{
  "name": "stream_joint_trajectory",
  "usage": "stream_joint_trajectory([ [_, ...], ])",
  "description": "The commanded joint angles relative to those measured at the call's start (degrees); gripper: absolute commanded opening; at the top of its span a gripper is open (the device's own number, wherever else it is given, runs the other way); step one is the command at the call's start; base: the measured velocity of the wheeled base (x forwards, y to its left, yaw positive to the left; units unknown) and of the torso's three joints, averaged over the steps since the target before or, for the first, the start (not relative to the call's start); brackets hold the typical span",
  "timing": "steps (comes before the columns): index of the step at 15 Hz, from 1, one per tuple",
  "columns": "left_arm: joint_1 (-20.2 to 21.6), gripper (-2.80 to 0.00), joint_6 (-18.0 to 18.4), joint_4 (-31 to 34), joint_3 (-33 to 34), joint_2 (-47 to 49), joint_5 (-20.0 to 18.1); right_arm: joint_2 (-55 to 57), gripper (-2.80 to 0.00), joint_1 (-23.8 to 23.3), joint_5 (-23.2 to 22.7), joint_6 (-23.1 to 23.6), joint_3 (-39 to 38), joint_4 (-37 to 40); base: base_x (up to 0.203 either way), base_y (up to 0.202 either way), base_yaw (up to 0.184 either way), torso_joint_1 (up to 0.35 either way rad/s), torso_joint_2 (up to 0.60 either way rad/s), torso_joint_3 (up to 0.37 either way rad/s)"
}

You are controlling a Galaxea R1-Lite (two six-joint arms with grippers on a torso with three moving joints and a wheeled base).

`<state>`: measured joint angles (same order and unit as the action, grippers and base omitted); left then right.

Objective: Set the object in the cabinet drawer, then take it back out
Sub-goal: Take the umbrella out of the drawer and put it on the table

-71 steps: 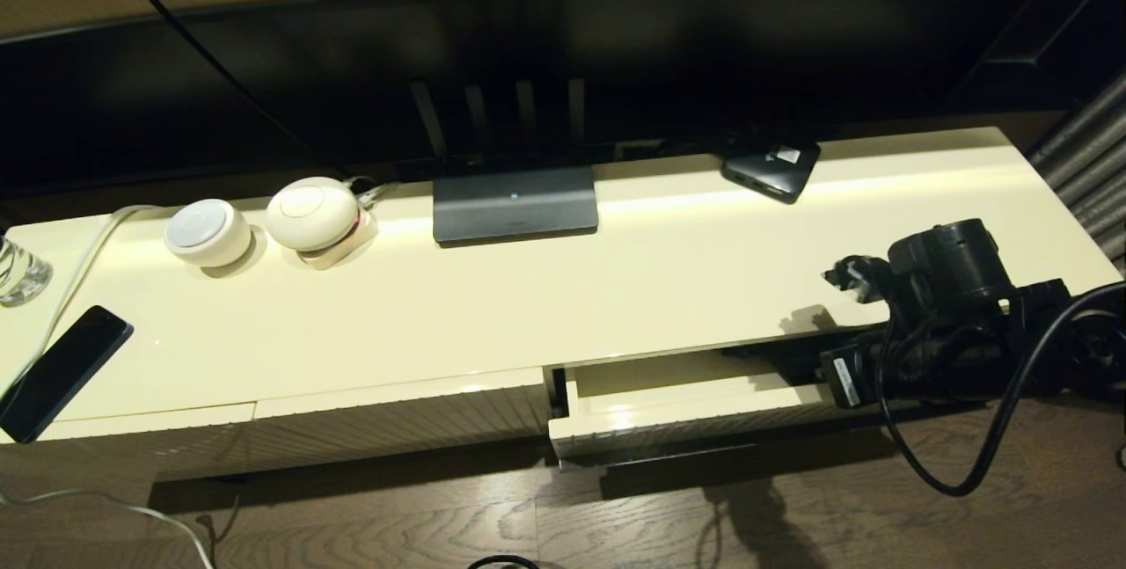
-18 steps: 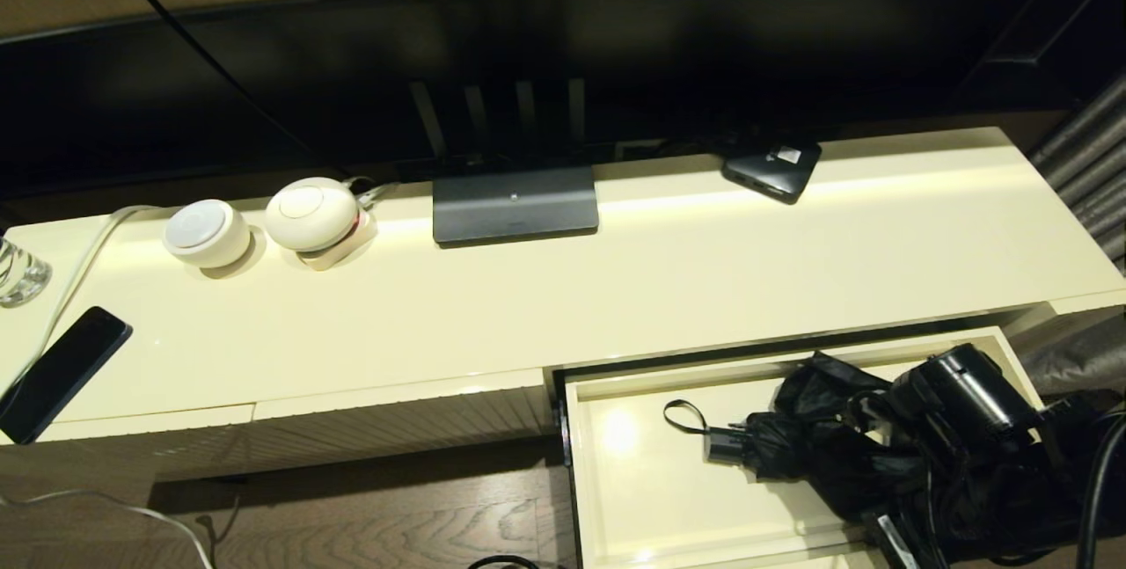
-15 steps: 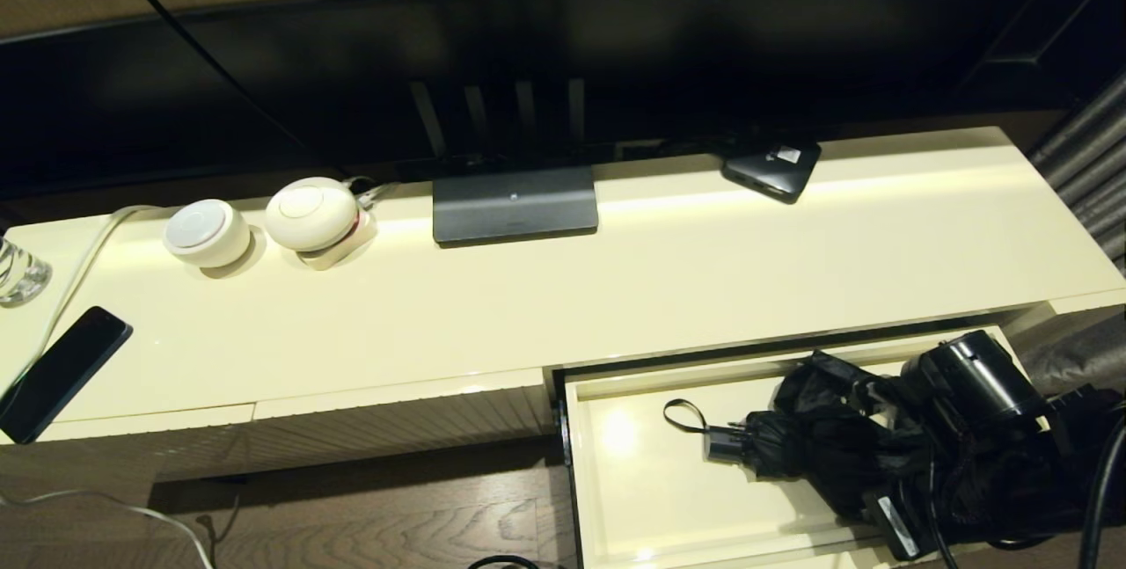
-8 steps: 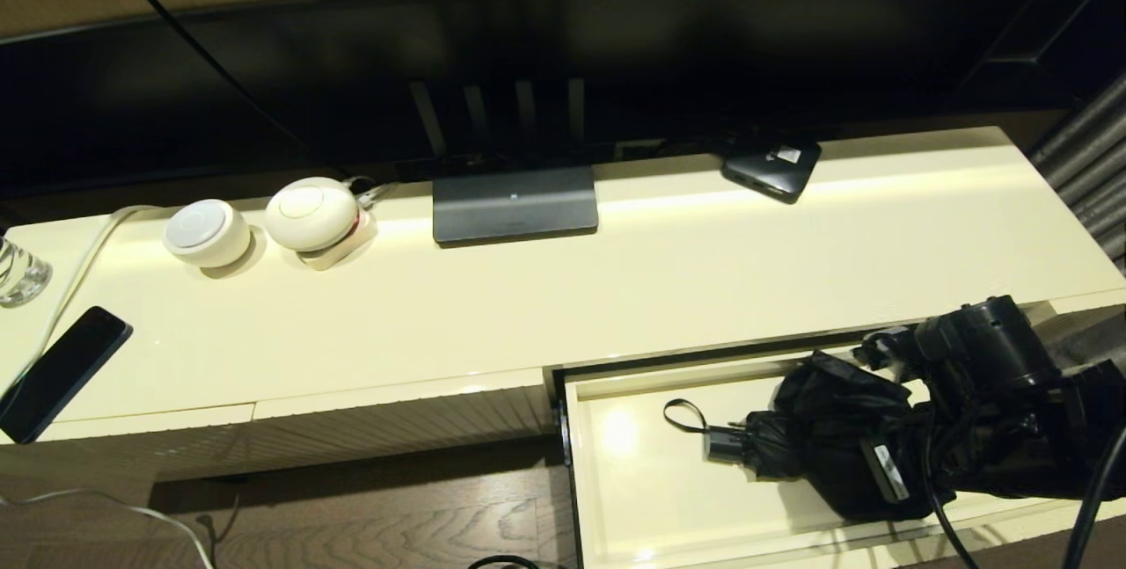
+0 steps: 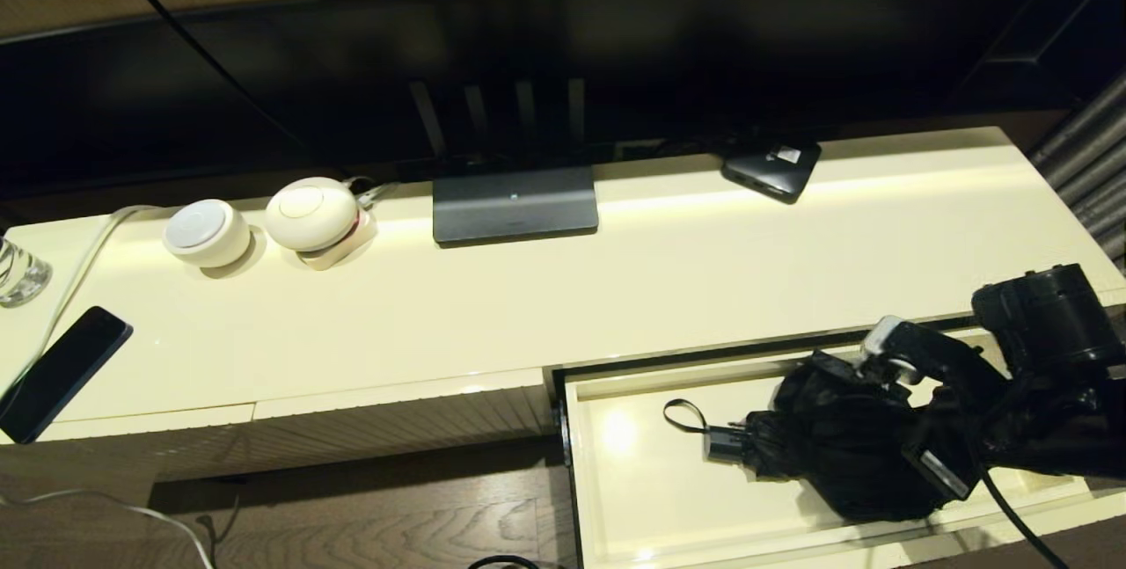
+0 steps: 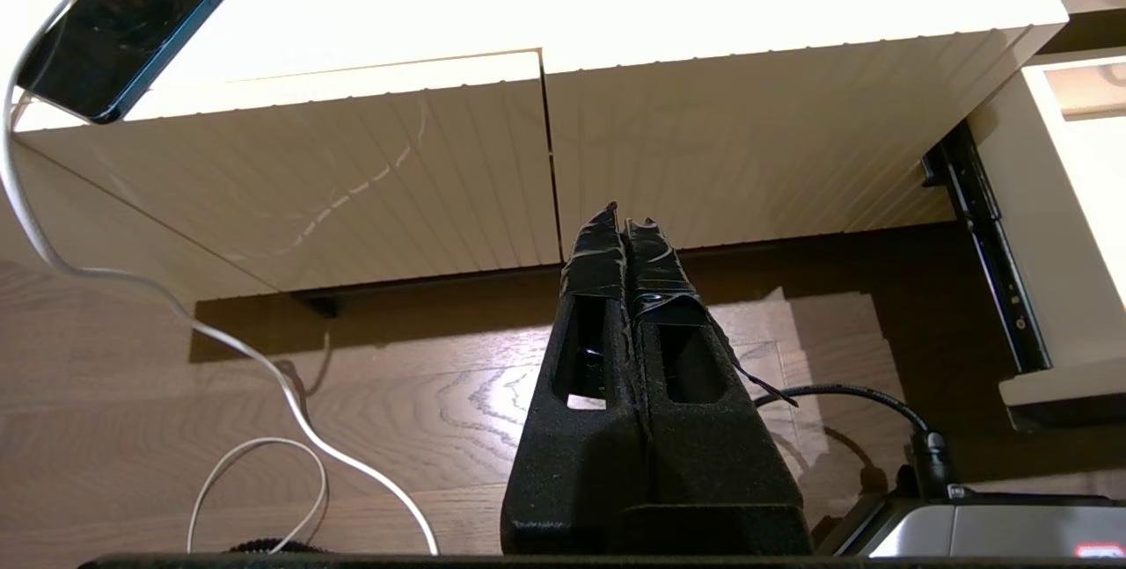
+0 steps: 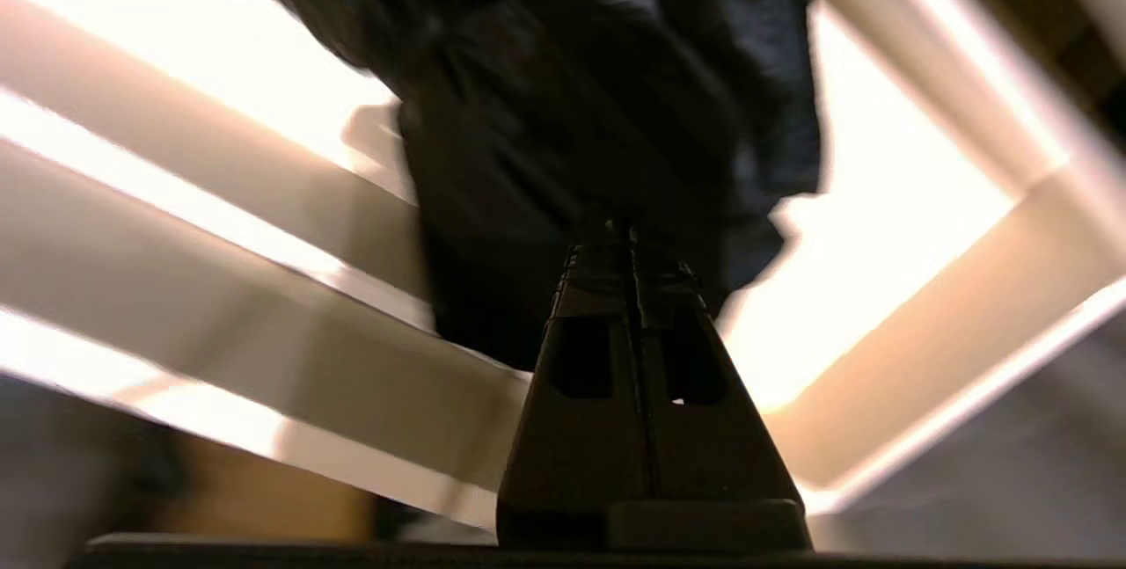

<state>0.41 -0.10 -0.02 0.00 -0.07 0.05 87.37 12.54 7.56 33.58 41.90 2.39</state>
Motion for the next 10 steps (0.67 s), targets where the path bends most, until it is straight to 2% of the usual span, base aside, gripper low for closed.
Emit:
stream_joint_trajectory([
  [1,0.0,-2.8,0.0,-0.1,0.2,0.1,0.0,-2.4,-2.8,-3.7,-2.0,21.6,1.5,1.7,0.0,0.0,0.0,0.0,0.0,0.0],
  [3,0.0,-2.8,0.0,0.0,0.2,0.1,0.0,-2.7,-2.8,-6.2,-5.0,34.9,4.3,8.2,0.0,0.0,0.0,0.0,0.0,0.0],
  [5,0.0,-2.8,0.0,0.0,0.2,0.1,0.0,-2.2,-2.8,-7.0,-6.8,42.7,7.5,17.4,0.0,0.0,0.0,0.0,0.0,0.0],
  [7,0.0,-2.8,0.0,-0.1,0.2,0.1,0.0,-0.4,-2.8,-8.0,-7.7,48.9,10.3,24.2,0.0,0.0,0.0,0.0,0.0,0.0],
  [10,0.0,-2.8,0.0,-0.1,0.2,0.1,0.0,2.1,-2.8,-9.4,-9.7,53.6,12.3,27.7,0.0,0.0,0.0,0.0,0.0,0.0],
])
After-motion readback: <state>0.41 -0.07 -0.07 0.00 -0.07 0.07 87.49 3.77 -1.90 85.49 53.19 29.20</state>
